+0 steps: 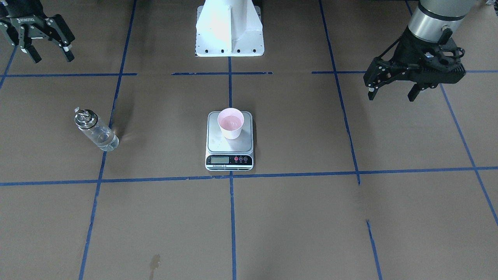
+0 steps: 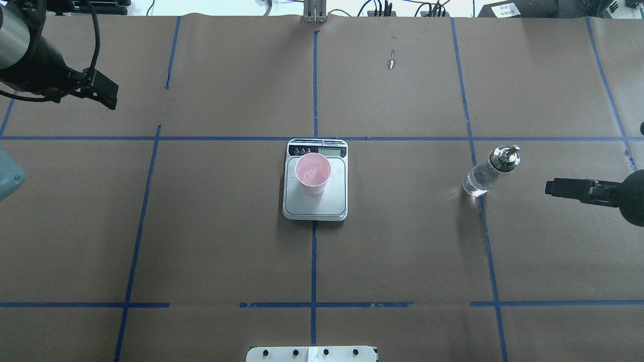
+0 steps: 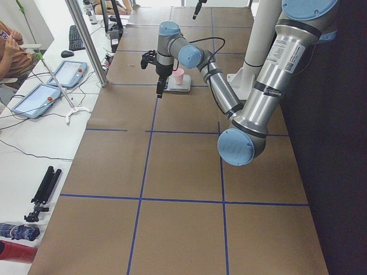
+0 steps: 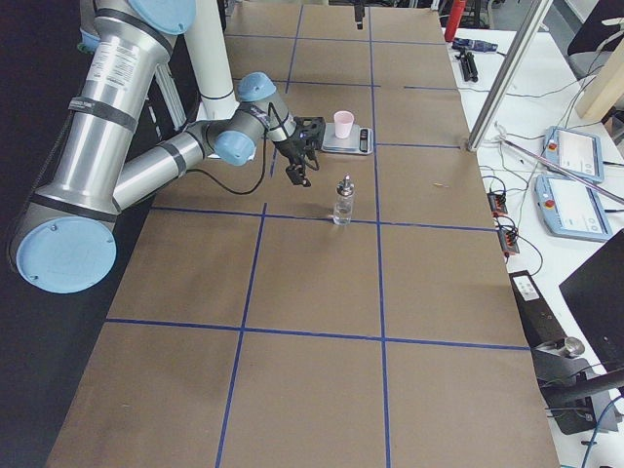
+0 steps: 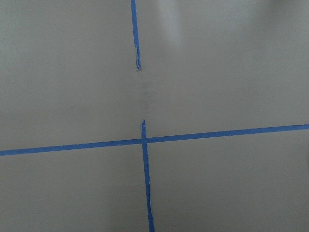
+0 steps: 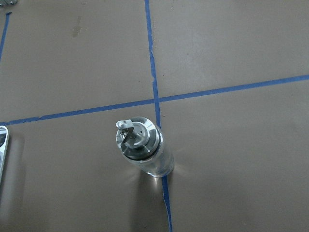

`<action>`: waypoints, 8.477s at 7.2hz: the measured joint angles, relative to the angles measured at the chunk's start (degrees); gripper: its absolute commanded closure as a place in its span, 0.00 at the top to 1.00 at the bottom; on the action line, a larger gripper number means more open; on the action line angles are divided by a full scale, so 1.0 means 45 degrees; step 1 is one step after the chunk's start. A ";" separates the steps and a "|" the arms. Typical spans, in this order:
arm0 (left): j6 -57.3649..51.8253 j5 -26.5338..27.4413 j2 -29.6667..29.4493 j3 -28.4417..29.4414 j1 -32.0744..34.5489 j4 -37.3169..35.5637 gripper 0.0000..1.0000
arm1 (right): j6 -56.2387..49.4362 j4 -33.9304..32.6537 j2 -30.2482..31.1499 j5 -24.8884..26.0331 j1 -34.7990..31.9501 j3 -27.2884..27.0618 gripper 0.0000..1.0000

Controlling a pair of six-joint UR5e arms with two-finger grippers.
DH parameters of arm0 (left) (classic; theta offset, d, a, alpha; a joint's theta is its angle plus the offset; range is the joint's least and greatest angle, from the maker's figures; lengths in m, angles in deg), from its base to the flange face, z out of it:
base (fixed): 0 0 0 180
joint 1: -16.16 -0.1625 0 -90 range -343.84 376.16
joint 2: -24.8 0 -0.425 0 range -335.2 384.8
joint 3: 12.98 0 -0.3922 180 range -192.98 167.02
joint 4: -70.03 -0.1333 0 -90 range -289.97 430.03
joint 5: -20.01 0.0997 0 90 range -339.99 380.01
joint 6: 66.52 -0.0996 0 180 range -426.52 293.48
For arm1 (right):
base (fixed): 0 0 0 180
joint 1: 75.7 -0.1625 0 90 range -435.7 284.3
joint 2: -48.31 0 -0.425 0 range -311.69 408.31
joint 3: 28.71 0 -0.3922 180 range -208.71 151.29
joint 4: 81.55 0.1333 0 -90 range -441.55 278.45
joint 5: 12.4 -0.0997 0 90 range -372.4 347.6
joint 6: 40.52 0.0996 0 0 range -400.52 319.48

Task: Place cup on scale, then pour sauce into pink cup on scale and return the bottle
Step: 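Raise the left gripper away from the cup while the right gripper approaches the bottle, then move the right gripper toward the glass bottle's base, then close the right gripper around the glass bottle, then lift the bottle with the right gripper and carry it toward the scale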

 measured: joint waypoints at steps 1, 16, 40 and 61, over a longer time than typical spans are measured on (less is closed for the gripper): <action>-0.0086 0.0014 0.0042 0.0005 0.0035 0.0000 1.00 | 0.0682 0.0040 0.0134 0.2251 0.1783 0.0003 1.00; -0.0318 0.0009 0.0279 0.0134 -0.0011 0.0020 1.00 | 0.0440 0.6722 -0.1690 1.4659 0.7394 0.7866 1.00; -0.0276 -0.0057 0.0230 0.0180 -0.0063 0.0020 1.00 | -0.0822 0.6996 -0.4111 1.3811 0.4817 1.0069 1.00; -0.1306 -0.0053 0.0393 0.0216 0.1145 0.0134 1.00 | -1.0612 0.7915 -0.6333 1.1950 0.3129 0.8751 0.00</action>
